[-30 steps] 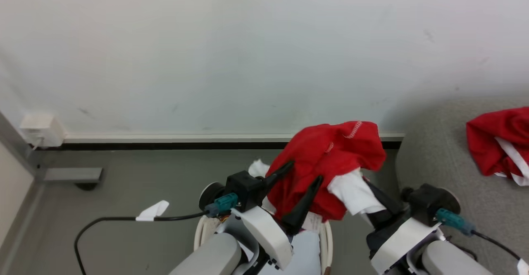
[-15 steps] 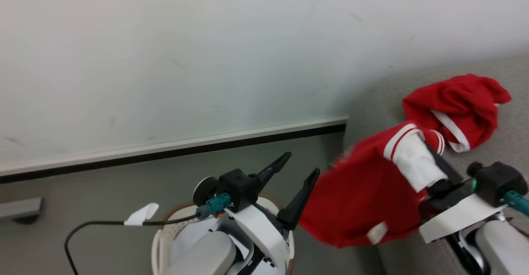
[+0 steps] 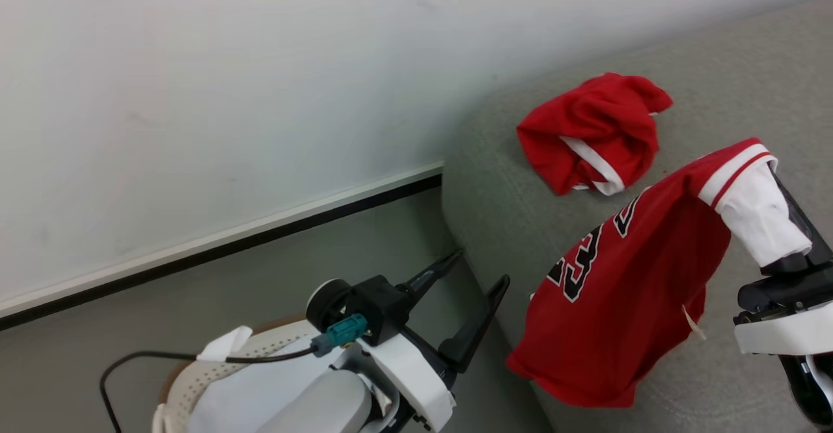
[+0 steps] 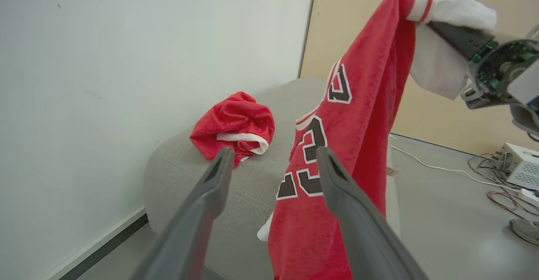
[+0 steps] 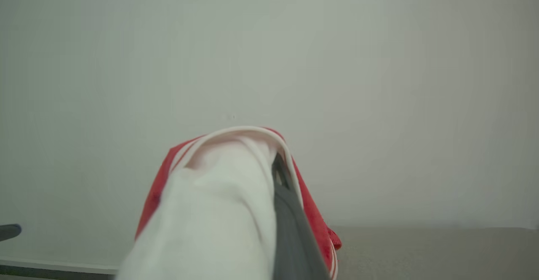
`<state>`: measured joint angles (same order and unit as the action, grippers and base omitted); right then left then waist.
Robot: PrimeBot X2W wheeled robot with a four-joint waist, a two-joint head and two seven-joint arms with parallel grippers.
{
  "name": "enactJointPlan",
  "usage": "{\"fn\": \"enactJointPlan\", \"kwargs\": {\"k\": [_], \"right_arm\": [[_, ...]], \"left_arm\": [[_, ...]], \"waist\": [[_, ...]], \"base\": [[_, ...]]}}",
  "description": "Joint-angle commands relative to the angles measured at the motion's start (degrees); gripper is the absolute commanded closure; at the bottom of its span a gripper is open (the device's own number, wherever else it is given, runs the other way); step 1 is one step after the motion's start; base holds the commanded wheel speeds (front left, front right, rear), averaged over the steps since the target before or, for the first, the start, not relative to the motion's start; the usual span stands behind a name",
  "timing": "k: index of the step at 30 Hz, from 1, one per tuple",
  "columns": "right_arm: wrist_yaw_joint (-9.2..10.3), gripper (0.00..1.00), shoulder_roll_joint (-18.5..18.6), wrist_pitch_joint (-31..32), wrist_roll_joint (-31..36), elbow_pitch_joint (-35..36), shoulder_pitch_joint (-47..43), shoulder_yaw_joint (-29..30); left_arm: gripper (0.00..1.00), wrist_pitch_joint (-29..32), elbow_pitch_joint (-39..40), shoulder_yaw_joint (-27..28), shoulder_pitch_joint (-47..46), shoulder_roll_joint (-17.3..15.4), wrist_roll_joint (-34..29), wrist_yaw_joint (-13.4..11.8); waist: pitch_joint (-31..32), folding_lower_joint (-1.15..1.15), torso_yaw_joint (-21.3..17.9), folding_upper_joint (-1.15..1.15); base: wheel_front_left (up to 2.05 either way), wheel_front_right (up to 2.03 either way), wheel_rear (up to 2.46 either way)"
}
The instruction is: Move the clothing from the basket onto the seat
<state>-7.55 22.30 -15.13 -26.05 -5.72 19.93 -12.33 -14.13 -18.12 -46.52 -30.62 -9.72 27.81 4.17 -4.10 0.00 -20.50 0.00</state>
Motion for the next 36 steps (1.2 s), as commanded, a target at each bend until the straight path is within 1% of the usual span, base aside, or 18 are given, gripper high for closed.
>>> {"fn": "enactJointPlan", "kwargs": {"k": [1, 5, 9, 12, 16, 19, 23, 30, 34, 36], "right_arm": [[0.13, 1.0, -0.05, -0.01, 0.69, 1.04, -1.03, 0.89], [0.13, 1.0, -0.96, -0.01, -0.61, 3.07, -2.05, 2.03], [0.13, 1.0, -0.7, -0.01, -1.28, 4.05, -2.54, 2.11], [0.13, 1.0, -0.49, -0.01, -1.52, 4.26, -1.97, 2.32], [0.13, 1.0, 0.43, -0.01, -2.7, 4.11, 0.92, 2.3], [0.13, 1.0, 1.91, -0.01, -4.34, 3.48, 4.18, 2.64], [0.13, 1.0, 5.08, -0.01, -6.76, 2.15, 9.79, 3.71], [0.13, 1.0, 12.85, 0.09, -10.21, -2.43, 19.51, 6.47], [0.13, 1.0, 16.76, 0.16, -11.94, -6.31, 23.69, 8.47], [0.13, 1.0, 18.12, 0.14, -12.66, -9.14, 25.34, 8.88]], "left_arm": [[0.0, -0.13, 0.03, 0.02, -0.1, -0.48, -0.74, 0.19], [0.0, -0.23, -0.18, -0.24, -0.46, -0.68, -0.88, 0.24], [0.0, -0.33, -0.45, -0.45, -0.84, -0.73, -1.01, 0.24], [0.0, -0.42, -0.6, -0.67, -1.47, -0.67, -1.15, 0.35], [0.0, -0.56, -0.64, -0.78, -2.41, -1.06, -1.53, 0.3], [0.0, -0.57, -0.48, -1.06, -3.44, -1.42, -2.6, 0.23], [0.0, -0.33, 0.2, -1.32, -5.15, -1.83, -3.83, 0.14], [0.0, 1.06, 1.75, -1.91, -8.85, -3.1, -5.77, 0.19], [0.0, 1.83, 2.86, -1.98, -10.76, -3.75, -6.64, 0.13], [0.0, 2.34, 3.24, -1.97, -11.52, -3.97, -6.83, 0.1]], "waist": [[-0.79, 0.0, -2.4, 0.0], [-1.4, 0.0, -4.36, 0.0], [-1.99, 0.0, -5.25, 0.0], [-2.66, 0.0, -5.3, 0.0], [-4.43, 0.0, -4.7, 0.0], [-6.51, 0.0, -3.83, 0.0], [-10.15, 0.0, -2.51, 0.0], [-18.16, 0.0, -0.05, 0.0], [-22.57, 0.0, 1.21, 0.0], [-24.56, 0.0, 1.86, 0.0]], "base": [[0.0, 0.0, 0.0], [0.0, 0.0, 0.0], [0.0, 0.0, 0.0], [0.0, 0.0, 0.0], [0.0, 0.0, 0.0], [0.0, 0.0, 0.0], [0.0, 0.0, 0.0], [0.0, 0.0, 0.0], [0.0, 0.0, 0.0], [0.0, 0.0, 0.0]]}}
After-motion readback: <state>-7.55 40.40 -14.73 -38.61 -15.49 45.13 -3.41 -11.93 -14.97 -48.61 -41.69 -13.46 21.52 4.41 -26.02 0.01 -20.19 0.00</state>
